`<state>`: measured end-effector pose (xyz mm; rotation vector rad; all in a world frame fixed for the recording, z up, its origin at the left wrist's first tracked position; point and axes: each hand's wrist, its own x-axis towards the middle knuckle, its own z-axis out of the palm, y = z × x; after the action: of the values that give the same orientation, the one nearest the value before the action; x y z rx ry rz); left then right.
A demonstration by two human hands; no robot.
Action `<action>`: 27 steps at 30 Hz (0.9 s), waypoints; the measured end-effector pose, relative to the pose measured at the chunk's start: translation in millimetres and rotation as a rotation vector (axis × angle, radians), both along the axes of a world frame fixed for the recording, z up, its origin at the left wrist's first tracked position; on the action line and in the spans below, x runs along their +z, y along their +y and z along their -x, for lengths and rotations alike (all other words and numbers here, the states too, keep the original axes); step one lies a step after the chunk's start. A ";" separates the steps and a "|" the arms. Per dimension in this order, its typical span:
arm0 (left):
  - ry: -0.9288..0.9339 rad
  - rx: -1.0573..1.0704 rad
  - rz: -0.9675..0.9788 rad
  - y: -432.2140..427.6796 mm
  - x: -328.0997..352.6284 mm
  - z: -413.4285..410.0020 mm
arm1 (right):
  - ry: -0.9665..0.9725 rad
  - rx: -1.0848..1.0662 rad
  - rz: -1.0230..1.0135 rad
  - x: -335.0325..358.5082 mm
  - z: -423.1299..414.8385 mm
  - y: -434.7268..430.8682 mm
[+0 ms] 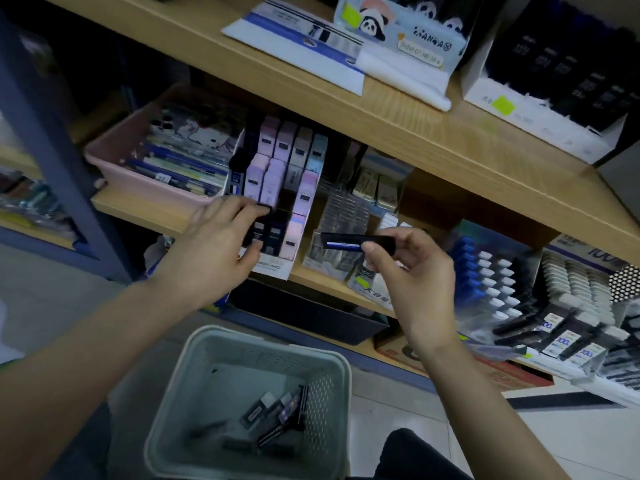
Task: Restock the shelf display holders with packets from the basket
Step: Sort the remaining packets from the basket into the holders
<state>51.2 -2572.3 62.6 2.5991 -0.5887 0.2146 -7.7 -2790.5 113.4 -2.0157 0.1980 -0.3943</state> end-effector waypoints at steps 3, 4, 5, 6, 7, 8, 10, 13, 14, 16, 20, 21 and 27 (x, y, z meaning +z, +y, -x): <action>0.008 -0.015 -0.036 11.2 -5.8 -4.0 | -0.025 0.066 0.075 -0.8 -16.9 19.2; 0.014 -0.029 -0.037 14.1 -6.2 -5.3 | -0.037 0.094 0.115 -0.8 -23.0 25.5; 0.026 -0.042 -0.035 16.4 -5.8 -6.1 | -0.044 0.128 0.177 -0.7 -29.3 31.5; 0.035 -0.054 -0.028 18.5 -5.8 -7.3 | -0.042 0.172 0.233 -0.9 -35.3 37.5; 0.041 -0.065 -0.021 20.3 -6.0 -8.5 | -0.034 0.221 0.289 -1.6 -40.5 43.0; 0.041 -0.075 -0.015 21.8 -6.8 -9.6 | -0.021 0.267 0.352 -3.2 -45.3 48.2; 0.044 -0.095 -0.003 24.8 -8.4 -10.8 | 0.001 0.319 0.477 -7.2 -52.7 57.5; 0.047 -0.109 0.033 28.3 -9.2 -11.4 | 0.020 0.361 0.625 -13.5 -60.2 65.7; 0.042 -0.112 0.048 28.9 -9.1 -11.6 | 0.032 0.372 0.684 -16.0 -62.1 67.3; 0.037 -0.114 0.059 28.8 -9.3 -11.2 | 0.042 0.390 0.765 -22.5 -65.3 69.0; 0.016 -0.114 0.064 26.8 -12.3 -11.4 | 0.016 0.381 0.825 -34.4 -65.7 71.3; 0.011 -0.114 0.068 26.8 -12.7 -11.7 | 0.001 0.369 0.837 -36.4 -64.8 71.9; -0.014 -0.120 0.052 26.6 -15.4 -12.9 | -0.262 0.349 1.002 -51.0 -63.0 65.7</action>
<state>64.1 -2545.6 47.2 2.5041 -0.7320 0.2066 55.3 -2724.8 62.3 -2.8593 -0.6322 -0.5955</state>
